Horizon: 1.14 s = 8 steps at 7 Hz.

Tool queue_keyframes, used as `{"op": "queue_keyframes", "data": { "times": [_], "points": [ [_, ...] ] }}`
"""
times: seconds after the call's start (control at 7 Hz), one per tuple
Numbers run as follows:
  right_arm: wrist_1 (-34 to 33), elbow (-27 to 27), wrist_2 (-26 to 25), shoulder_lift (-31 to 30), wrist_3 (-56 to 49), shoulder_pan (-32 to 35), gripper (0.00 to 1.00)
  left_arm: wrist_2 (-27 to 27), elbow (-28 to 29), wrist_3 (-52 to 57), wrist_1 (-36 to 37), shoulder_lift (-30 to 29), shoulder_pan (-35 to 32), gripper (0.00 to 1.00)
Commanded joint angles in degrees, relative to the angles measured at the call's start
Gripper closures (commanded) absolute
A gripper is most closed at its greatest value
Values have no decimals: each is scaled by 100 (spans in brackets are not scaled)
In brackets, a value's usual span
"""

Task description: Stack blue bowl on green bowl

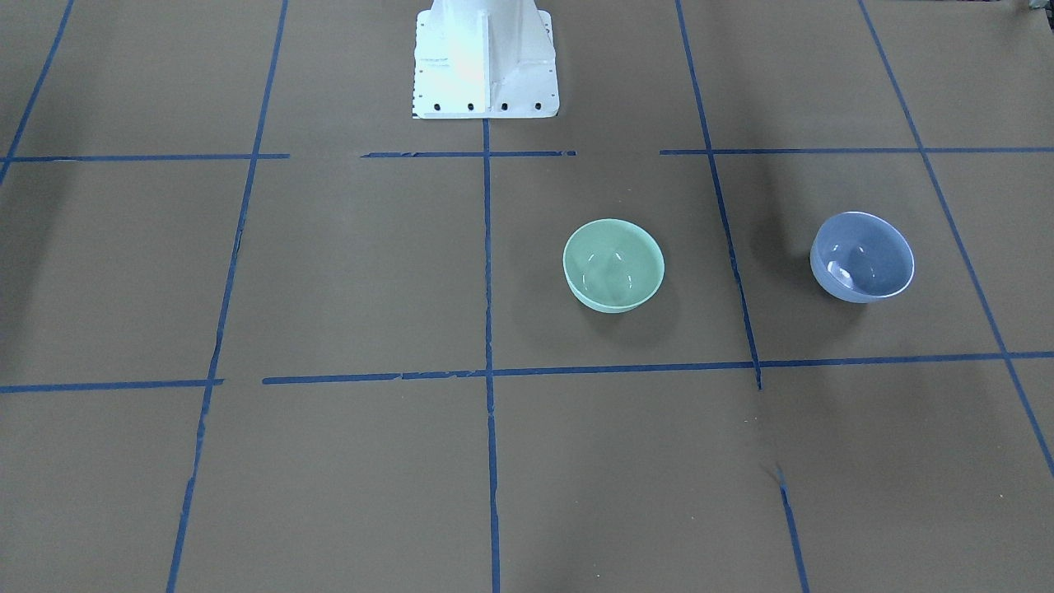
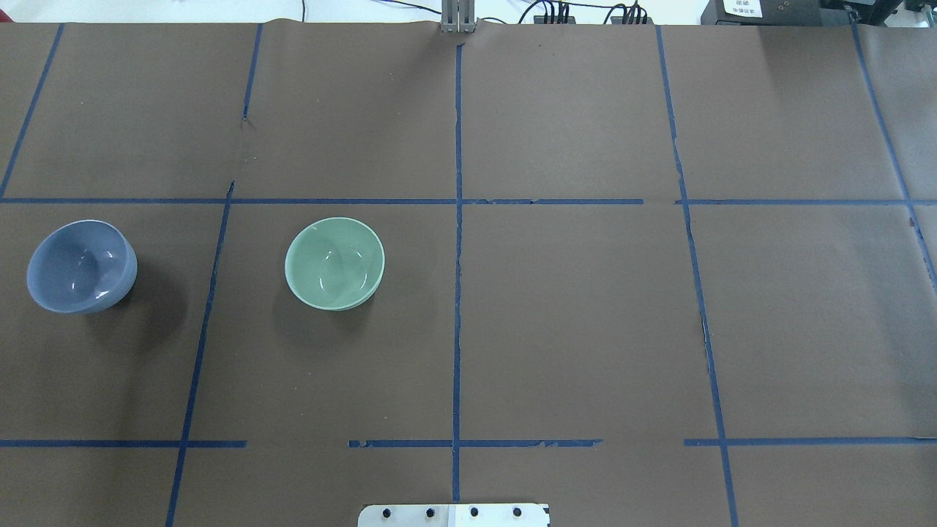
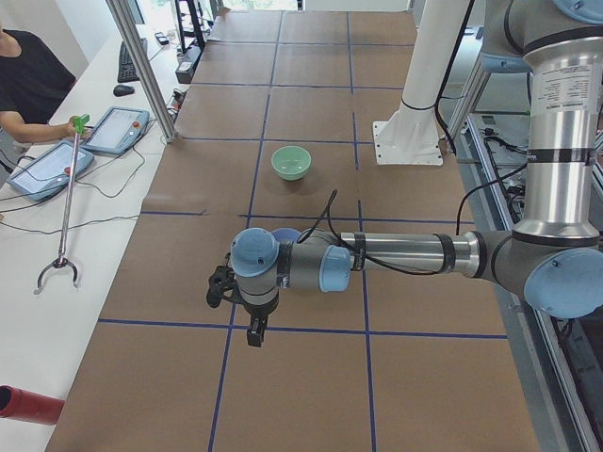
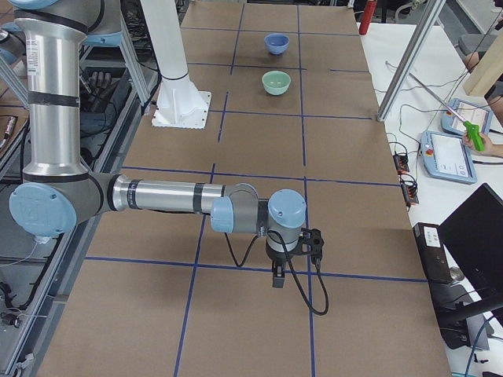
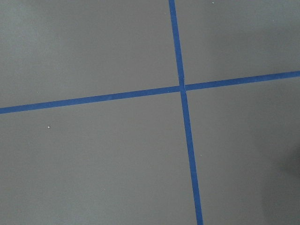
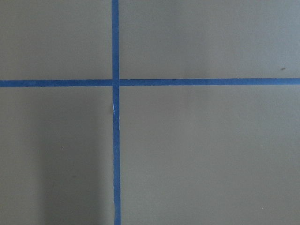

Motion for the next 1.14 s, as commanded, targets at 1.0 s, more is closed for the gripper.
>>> {"op": "queue_keyframes", "data": {
  "times": [1.0],
  "points": [
    [0,0,0,0,-7,0,0,16,-1084,-1350,-80,-33,830,0]
  ]
}}
